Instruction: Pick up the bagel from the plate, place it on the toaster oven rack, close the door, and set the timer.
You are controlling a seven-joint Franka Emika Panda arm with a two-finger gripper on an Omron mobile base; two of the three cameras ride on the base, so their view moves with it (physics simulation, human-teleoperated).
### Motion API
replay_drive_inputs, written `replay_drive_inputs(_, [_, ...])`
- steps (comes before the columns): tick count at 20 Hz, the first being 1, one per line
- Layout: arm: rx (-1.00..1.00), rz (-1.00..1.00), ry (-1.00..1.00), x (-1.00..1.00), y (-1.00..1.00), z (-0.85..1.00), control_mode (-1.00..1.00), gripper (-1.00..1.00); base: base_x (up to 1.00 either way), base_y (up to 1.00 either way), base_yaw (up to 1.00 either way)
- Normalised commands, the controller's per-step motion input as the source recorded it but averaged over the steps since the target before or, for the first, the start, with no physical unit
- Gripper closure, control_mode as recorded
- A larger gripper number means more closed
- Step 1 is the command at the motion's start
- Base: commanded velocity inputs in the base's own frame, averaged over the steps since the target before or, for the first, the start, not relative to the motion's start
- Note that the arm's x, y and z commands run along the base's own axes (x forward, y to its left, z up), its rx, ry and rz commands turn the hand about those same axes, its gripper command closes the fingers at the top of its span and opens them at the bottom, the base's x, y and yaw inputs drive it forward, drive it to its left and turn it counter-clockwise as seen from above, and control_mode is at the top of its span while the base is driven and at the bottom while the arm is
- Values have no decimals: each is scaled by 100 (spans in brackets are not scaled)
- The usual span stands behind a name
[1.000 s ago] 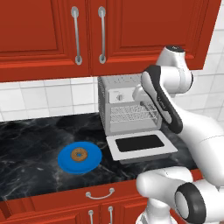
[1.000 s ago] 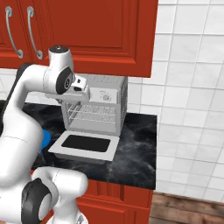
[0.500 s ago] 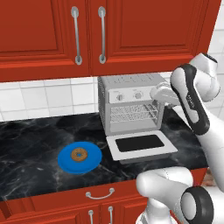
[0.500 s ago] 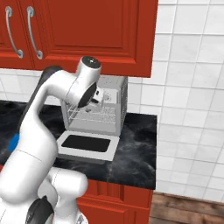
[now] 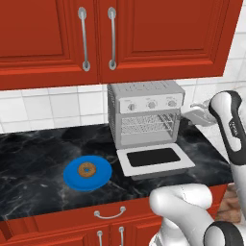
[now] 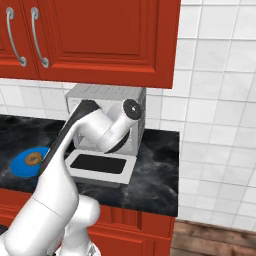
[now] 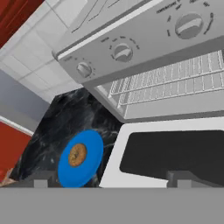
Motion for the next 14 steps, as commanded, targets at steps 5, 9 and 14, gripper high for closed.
replay_drive_inputs(5, [6, 0, -7, 4, 0, -36, -100, -100, 0, 0, 0])
replay_drive_inputs(9, [6, 0, 0, 17, 0, -35, -100, -100, 0, 0, 0])
replay_drive_inputs(14, [8, 0, 0, 29, 0, -31, -100, -100, 0, 0, 0])
